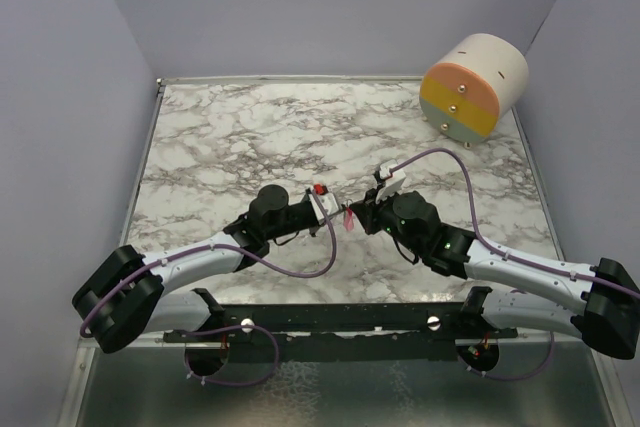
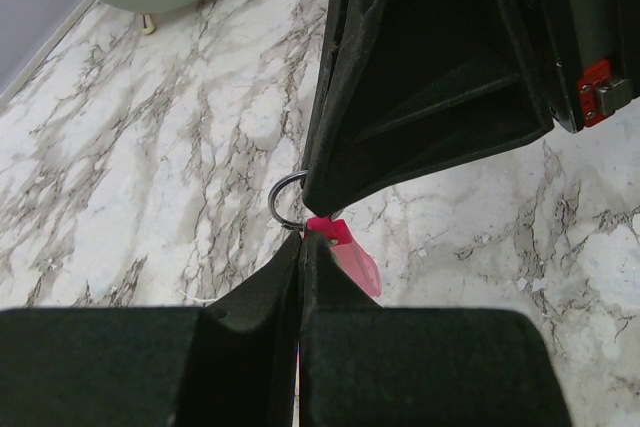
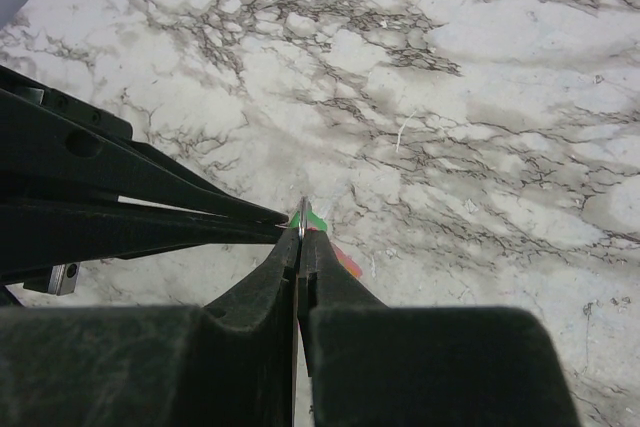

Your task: Put the keys on the keyring

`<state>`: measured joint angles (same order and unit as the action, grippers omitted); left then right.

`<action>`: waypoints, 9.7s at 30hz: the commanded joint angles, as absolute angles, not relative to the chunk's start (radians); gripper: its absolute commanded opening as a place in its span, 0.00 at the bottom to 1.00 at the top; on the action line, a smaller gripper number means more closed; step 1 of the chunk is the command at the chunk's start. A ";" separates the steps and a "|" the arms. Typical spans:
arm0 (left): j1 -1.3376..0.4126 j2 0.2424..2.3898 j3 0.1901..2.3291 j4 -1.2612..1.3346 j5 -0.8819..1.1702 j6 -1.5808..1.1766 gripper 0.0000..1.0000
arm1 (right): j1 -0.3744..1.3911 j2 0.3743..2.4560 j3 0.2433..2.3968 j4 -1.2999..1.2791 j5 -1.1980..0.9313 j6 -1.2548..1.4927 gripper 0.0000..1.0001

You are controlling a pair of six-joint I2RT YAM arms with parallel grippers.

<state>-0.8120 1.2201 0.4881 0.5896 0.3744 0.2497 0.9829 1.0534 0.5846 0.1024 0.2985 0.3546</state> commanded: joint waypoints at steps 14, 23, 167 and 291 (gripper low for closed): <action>-0.842 1.230 0.526 0.583 0.377 0.187 0.00 | 0.989 1.022 0.443 0.442 0.362 0.366 0.01; -0.850 1.267 0.569 0.586 0.327 0.120 0.00 | 0.989 1.017 0.364 0.665 0.368 0.355 0.01; -0.851 1.155 0.624 0.618 0.187 0.169 0.00 | 0.989 0.852 0.386 0.578 0.252 0.183 0.42; -0.797 1.005 0.656 0.427 0.194 0.283 0.36 | 0.987 1.070 0.805 -0.129 0.251 0.201 0.01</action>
<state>-0.8001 1.0882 0.6823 0.2893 0.2939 0.3115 0.9775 1.0653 0.8066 -0.1596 0.2031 0.1837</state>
